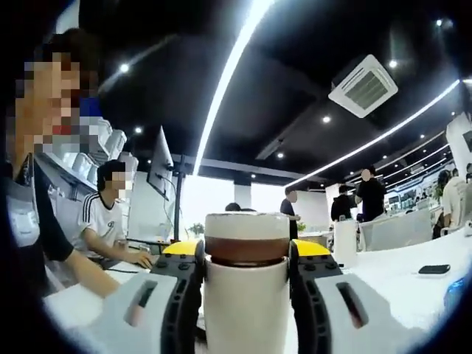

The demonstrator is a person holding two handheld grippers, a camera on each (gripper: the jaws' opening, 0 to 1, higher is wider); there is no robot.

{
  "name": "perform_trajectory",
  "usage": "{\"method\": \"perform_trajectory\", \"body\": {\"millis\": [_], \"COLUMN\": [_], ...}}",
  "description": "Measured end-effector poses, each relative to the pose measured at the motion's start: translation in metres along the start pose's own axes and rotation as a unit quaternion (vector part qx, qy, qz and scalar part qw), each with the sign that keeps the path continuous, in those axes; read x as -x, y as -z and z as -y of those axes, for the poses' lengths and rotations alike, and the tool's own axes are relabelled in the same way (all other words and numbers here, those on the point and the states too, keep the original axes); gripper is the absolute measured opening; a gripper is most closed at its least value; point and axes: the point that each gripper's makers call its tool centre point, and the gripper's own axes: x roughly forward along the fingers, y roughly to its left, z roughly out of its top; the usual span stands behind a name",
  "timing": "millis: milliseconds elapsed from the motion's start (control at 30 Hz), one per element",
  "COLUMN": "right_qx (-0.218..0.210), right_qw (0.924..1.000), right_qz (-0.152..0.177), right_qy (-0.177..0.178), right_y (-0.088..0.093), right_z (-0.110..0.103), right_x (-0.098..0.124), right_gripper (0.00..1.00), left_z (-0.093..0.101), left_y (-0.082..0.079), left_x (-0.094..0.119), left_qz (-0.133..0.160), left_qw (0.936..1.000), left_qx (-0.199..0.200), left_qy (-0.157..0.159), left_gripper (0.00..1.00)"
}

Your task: Grasp the water cup twist off the cup lid place the cup lid on the table

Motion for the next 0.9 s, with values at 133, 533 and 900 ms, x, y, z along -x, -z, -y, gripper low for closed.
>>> {"method": "perform_trajectory", "body": {"millis": [133, 533, 900], "right_qx": [0.000, 0.041, 0.048], "right_qw": [1.0000, 0.9990, 0.9985], "right_qz": [-0.004, -0.013, 0.009], "right_qy": [0.001, 0.009, 0.025], "right_y": [0.002, 0.000, -0.019], "right_z": [0.002, 0.002, 0.004], "right_x": [-0.001, -0.005, -0.002], "right_gripper": [0.50, 0.61, 0.48], "left_z": [0.002, -0.003, -0.002], "left_y": [-0.001, -0.002, -0.002], "left_x": [-0.001, -0.004, -0.004], "left_qz": [0.004, 0.008, 0.010], "left_qw": [1.0000, 1.0000, 0.9999], "left_qx": [-0.007, 0.001, 0.008], "left_qy": [0.005, -0.005, 0.001], "left_gripper": [0.52, 0.52, 0.50]}}
